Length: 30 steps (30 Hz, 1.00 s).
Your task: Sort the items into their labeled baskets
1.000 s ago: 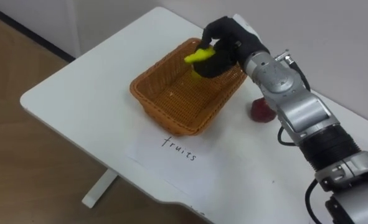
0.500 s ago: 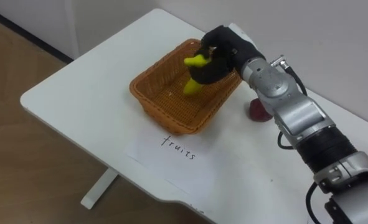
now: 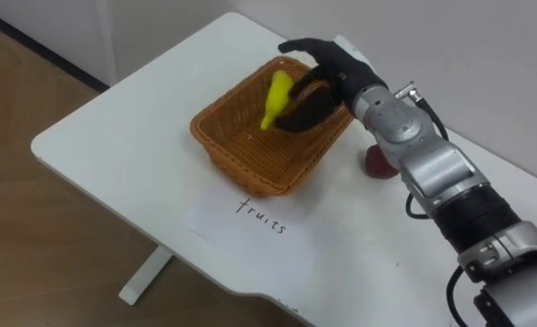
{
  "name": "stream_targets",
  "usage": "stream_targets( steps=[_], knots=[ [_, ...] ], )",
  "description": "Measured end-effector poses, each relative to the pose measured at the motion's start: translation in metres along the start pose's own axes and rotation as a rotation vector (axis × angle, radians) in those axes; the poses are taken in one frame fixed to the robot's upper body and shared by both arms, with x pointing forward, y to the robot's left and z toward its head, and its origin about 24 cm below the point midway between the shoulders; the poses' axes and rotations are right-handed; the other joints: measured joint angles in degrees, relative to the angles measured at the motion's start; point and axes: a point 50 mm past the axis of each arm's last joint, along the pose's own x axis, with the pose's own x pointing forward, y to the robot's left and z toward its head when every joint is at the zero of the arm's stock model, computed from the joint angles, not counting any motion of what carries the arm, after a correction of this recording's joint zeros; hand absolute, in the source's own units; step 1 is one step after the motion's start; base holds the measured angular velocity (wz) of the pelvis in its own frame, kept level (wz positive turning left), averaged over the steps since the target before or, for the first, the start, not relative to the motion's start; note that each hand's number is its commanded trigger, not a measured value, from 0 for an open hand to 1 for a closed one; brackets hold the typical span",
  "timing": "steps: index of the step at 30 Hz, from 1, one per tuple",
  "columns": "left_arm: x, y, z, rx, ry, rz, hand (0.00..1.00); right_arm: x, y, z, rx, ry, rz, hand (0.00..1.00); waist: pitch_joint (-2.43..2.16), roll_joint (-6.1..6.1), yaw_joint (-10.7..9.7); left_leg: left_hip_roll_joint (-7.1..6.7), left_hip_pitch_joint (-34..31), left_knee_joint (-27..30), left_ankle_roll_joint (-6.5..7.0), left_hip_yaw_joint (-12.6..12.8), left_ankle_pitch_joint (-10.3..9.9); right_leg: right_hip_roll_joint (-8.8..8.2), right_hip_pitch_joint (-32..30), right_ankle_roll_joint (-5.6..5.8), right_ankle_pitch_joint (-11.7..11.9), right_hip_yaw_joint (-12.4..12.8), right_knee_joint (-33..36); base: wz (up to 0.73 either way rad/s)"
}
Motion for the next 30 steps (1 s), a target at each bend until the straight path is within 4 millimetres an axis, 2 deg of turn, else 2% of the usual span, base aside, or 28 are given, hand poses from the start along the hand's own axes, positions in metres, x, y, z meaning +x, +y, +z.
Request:
stream_targets(
  steps=[17, 30],
  knots=[
    [0.0002, -0.0002, -0.0016, 0.001, 0.007, -0.001, 0.00, 0.0000, -0.0001, -0.0001, -0.001, 0.000, -0.003, 0.00, 0.17, 0.24, 0.09, 0.01, 0.00, -0.02, 0.00, -0.02, 0.00, 0.01, 0.01, 0.00, 0.00, 0.05, -0.04, 0.00],
    [0.0001, -0.0005, -0.0033, 0.002, 0.013, 0.001, 0.00, 0.0000, -0.0001, -0.0001, -0.001, 0.000, -0.003, 0.00, 0.11, 0.32, 0.06, 0.01, 0.07, 0.04, 0.00, -0.02, 0.00, 0.03, 0.08, 0.00, 0.00, 0.15, -0.05, 0.00]
  ],
)
